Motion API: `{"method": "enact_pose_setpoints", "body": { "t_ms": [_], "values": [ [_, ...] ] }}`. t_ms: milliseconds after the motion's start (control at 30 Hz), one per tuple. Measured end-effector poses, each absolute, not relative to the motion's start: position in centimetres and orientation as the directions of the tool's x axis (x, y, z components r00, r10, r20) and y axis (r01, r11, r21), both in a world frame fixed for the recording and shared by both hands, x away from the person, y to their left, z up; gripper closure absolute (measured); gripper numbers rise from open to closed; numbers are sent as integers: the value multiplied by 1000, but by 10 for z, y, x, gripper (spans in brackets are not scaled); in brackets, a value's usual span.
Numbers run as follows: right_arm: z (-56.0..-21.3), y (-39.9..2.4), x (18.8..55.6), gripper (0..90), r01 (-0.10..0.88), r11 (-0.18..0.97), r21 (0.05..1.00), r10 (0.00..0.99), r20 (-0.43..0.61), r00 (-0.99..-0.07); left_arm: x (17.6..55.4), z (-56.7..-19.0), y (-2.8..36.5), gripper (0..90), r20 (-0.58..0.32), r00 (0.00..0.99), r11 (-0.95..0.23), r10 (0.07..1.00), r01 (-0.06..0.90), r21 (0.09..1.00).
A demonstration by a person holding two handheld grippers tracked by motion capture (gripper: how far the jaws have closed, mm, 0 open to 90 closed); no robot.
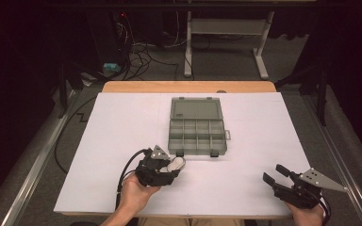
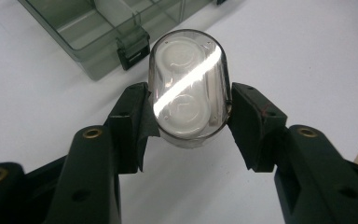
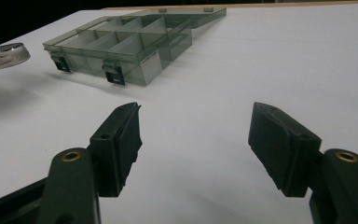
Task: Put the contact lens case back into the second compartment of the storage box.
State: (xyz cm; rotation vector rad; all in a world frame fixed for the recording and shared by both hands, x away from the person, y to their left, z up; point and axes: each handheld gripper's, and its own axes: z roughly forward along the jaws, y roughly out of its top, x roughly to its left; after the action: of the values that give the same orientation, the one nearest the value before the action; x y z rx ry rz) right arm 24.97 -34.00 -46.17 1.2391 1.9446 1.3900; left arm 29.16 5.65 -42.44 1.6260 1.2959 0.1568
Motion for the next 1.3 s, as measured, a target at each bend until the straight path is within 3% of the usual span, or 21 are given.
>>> {"method": "enact_pose_setpoints", "body": {
  "t_ms": [1300],
  "values": [
    [-462, -339, 250, 344, 407, 102, 908, 852, 132, -507, 339, -395, 39, 496, -457, 424, 102, 782, 636, 765]
  ]
}}
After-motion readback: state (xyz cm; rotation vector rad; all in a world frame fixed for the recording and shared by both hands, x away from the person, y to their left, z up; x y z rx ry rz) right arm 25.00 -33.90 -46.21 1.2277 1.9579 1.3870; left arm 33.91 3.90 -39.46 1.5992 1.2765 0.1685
